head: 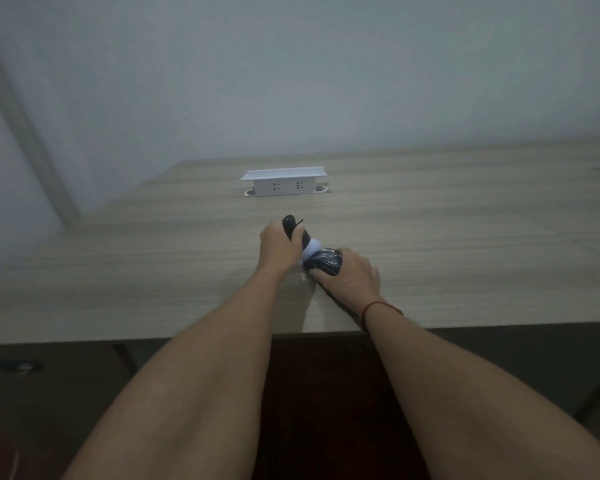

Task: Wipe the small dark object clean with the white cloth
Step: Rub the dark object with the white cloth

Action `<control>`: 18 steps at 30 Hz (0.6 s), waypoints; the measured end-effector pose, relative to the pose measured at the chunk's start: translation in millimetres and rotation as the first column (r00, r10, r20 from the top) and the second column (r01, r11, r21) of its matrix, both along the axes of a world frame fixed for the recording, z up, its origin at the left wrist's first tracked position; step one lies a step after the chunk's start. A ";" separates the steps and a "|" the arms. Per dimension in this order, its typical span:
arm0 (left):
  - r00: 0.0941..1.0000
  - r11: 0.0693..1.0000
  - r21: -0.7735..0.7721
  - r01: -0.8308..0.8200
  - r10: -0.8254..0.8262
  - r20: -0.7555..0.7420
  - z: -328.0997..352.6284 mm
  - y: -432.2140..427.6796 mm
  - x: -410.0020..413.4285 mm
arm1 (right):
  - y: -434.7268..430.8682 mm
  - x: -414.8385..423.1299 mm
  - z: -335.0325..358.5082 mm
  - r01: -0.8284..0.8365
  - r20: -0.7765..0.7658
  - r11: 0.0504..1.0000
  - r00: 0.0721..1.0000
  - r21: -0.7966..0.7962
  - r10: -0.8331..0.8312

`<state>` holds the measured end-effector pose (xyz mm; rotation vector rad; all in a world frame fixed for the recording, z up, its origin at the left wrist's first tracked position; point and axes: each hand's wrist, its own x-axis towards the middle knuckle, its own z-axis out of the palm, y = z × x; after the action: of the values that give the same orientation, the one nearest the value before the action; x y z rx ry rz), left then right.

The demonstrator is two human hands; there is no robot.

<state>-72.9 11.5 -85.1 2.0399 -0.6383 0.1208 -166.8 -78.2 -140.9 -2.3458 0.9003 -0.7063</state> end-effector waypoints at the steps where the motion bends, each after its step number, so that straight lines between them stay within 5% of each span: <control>1: 1.000 1.000 -0.030 0.000 0.000 -0.004 -1.0 -1.9 -3.7 | -0.5 -0.1 -0.1 0.004 0.004 1.000 1.000 -0.001 -0.004; 5: 0.993 0.994 -0.045 -0.098 0.095 -0.068 -14.1 3.2 -16.3 | -1.2 -1.4 -0.8 -0.004 0.013 1.000 1.000 -0.002 0.004; 15: 0.998 0.998 0.030 -0.053 0.054 -0.037 -19.3 7.3 -11.5 | -3.4 -0.3 -4.3 -0.024 0.026 0.999 0.999 0.048 0.023; 18: 0.998 0.997 -0.067 -0.035 0.032 -0.045 -10.2 2.9 -7.2 | -5.6 2.0 -5.2 -0.023 0.029 0.998 0.999 0.050 0.021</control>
<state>-80.1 14.4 -95.3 1.9835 -0.5650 0.1155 -164.7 -83.8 -146.2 -2.2925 0.8688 -0.6984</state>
